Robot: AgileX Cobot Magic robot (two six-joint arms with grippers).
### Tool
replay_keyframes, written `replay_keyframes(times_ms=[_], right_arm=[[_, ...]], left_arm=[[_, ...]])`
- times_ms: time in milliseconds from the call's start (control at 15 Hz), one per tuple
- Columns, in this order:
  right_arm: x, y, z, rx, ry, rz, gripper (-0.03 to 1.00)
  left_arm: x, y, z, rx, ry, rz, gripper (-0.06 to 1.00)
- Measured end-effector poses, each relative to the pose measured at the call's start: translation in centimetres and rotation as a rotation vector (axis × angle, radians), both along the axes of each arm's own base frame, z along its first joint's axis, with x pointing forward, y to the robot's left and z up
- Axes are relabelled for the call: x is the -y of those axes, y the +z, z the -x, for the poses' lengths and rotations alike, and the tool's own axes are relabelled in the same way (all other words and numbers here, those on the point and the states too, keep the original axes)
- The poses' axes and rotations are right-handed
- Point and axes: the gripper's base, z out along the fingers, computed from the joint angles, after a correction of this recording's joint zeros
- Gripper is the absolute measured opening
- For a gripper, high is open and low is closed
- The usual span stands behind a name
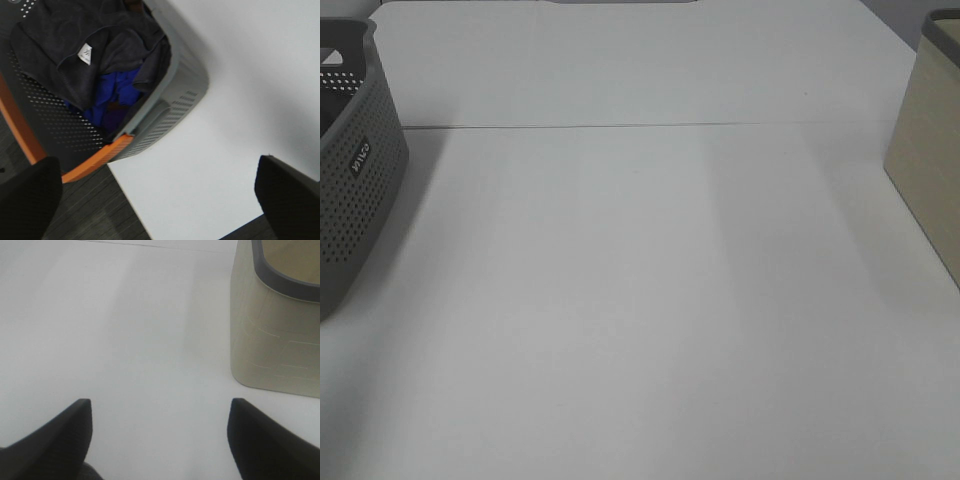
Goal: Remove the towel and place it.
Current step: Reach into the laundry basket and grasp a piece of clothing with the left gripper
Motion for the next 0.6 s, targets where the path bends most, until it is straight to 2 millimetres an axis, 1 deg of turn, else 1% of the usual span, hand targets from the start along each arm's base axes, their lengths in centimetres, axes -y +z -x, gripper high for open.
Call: replay_keyframes(times_ms=[133,200,333,400,467,600], right_arm=[[0.0,0.0,0.0,0.000,0.000,0.000,0.73],[0.0,0.0,0.0,0.000,0.000,0.000,0.73],[0.0,0.0,0.0,0.000,0.000,0.000,0.73],[0.0,0.0,0.0,0.000,0.000,0.000,0.73],[0.0,0.0,0.0,0.000,0.000,0.000,0.73],[0.0,0.0,0.0,0.000,0.000,0.000,0.73]], left_arm=[[-1.0,0.6,-3.6,-0.052,-0.019,-0.126,0.99],[-1.6,0.7,-5.8,-0.088,-0.035,-0.204,0.99],[-2.7,0.2,-10.1,-0.166,-0.057,-0.337,0.99],[-3.1,-0.2,-12.3,-0.200,-0.063,-0.386,0.99],[-3.4,-1.1,-14.7,-0.241,-0.073,-0.417,0.99],[-3.7,-3.6,-19.7,-0.277,-0.097,-0.436,0.99]])
